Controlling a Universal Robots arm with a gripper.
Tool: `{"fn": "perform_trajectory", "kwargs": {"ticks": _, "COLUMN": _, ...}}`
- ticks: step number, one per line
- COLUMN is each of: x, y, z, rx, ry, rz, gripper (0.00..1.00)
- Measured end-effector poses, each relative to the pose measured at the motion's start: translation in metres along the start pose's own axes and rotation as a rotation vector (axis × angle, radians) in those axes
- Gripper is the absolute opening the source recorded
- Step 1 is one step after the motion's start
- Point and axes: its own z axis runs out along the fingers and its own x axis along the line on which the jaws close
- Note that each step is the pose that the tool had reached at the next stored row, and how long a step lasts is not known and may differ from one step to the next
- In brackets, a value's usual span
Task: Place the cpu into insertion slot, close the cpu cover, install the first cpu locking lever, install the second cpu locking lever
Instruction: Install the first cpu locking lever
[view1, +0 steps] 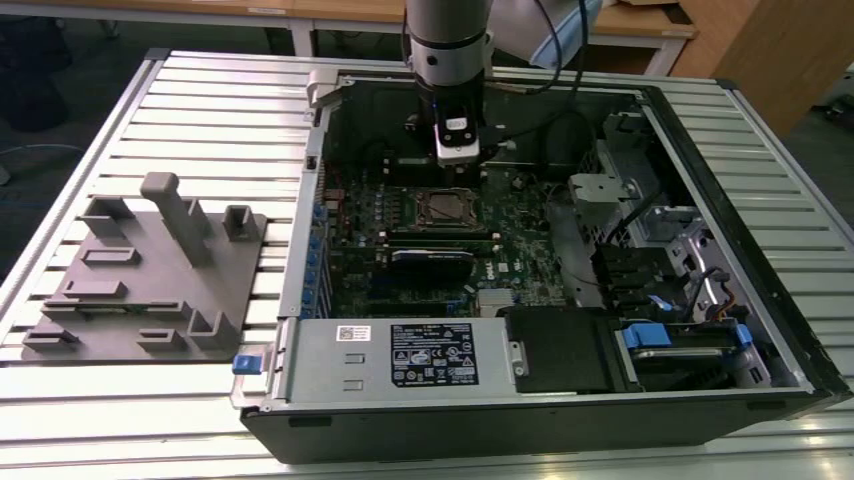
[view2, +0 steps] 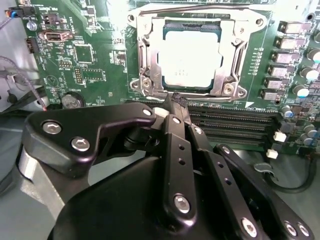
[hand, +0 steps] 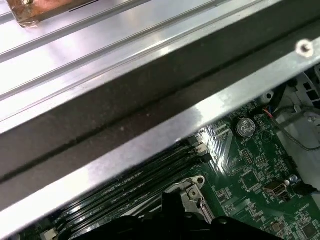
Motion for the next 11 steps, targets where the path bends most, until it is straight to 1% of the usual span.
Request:
{"fn": "perform_trajectory", "kwargs": {"ticks": 3, "x": -0.0004, "y": 0.0004, "z": -0.0032, "rx": -0.0001, "ry": 0.0000, "rz": 0.000, "gripper": 0.11}}
{"fn": "perform_trajectory", "kwargs": {"ticks": 8, "x": -0.0004, "y": 0.0003, "z": -0.0033, "rx": 0.0001, "ry": 0.0002, "rz": 0.000, "gripper": 0.11}}
{"fn": "perform_trajectory", "kwargs": {"ticks": 9, "x": -0.0005, "y": 0.0004, "z": -0.0033, "rx": 0.0011, "ry": 0.0020, "rz": 0.000, "gripper": 0.11}}
{"fn": "perform_trajectory", "kwargs": {"ticks": 11, "x": -0.0004, "y": 0.0003, "z": -0.0032, "rx": 0.0057, "ry": 0.0100, "rz": 0.001, "gripper": 0.11}}
